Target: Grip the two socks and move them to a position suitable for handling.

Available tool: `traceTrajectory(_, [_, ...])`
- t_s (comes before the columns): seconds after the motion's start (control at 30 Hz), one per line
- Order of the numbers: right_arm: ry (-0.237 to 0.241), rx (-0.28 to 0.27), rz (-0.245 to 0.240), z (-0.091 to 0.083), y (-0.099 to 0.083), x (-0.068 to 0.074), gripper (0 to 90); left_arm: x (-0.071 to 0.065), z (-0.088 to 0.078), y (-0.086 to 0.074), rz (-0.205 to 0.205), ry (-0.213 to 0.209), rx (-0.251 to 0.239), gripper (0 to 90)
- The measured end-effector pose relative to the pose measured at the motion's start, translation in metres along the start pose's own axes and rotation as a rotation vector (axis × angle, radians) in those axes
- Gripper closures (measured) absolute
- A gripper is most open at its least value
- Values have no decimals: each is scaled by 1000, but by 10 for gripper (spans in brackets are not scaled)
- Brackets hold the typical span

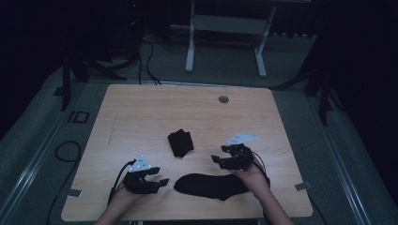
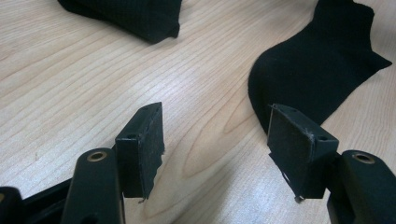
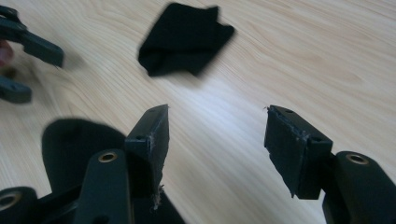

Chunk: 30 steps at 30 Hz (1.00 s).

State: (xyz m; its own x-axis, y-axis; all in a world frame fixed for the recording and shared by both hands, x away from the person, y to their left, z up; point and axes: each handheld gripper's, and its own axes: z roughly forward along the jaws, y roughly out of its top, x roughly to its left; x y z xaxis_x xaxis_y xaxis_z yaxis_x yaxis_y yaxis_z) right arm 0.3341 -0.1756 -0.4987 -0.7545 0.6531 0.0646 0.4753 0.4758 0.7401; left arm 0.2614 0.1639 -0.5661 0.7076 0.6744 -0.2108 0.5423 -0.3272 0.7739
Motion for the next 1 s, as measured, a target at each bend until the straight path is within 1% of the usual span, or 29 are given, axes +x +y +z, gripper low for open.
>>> traceTrajectory(0.03, [8,2,-8,6,5,3,399,0,0,0,0,0,0,349])
traceTrajectory(0.07, [16,4,-12,11,9,5,399,1,0,0,-8,9,-5,339])
traceTrajectory(0.13, [31,10,-21,23,19,9,399,0,-1,0,-7,20,-14,338])
traceTrajectory(0.23, [48,15,-29,41,32,14,399,1,-1,-1,-6,35,-13,315])
traceTrajectory(0.3, [44,22,-37,52,41,15,399,2,-2,-2,-13,40,-15,315])
traceTrajectory(0.33, [44,22,-37,52,41,15,399,2,-2,-2,-13,40,-15,313])
traceTrajectory(0.37, [47,28,-40,65,50,17,394,3,-3,-3,-19,42,-19,307])
traceTrajectory(0.53, [36,43,-59,97,70,24,383,4,-5,-4,-28,49,-26,307])
traceTrajectory(0.6, [32,49,-61,110,76,27,361,5,-5,-5,-31,52,-28,307])
traceTrajectory(0.63, [25,53,-69,117,78,29,353,6,-5,-5,-32,54,-29,307])
traceTrajectory(0.77, [-8,91,-80,138,83,32,320,6,-6,-5,-31,51,-34,308])
traceTrajectory(0.8, [-24,99,-87,142,82,32,322,6,-6,-5,-32,50,-34,308])
traceTrajectory(0.83, [-24,99,-87,142,82,32,322,6,-6,-5,-32,50,-34,308])
traceTrajectory(0.87, [-16,131,-81,148,79,30,356,6,-7,-5,-29,49,-36,308])
traceTrajectory(0.9, [-16,131,-81,148,79,30,356,6,-7,-5,-29,49,-36,308])
traceTrajectory(0.93, [-24,150,-87,151,78,29,370,5,-7,-5,-27,47,-36,308])
traceTrajectory(0.97, [-33,190,-112,154,72,29,429,5,-8,-5,-24,48,-38,308])
traceTrajectory(1.0, [-33,180,-127,155,68,28,455,5,-8,-5,-24,47,-38,308])
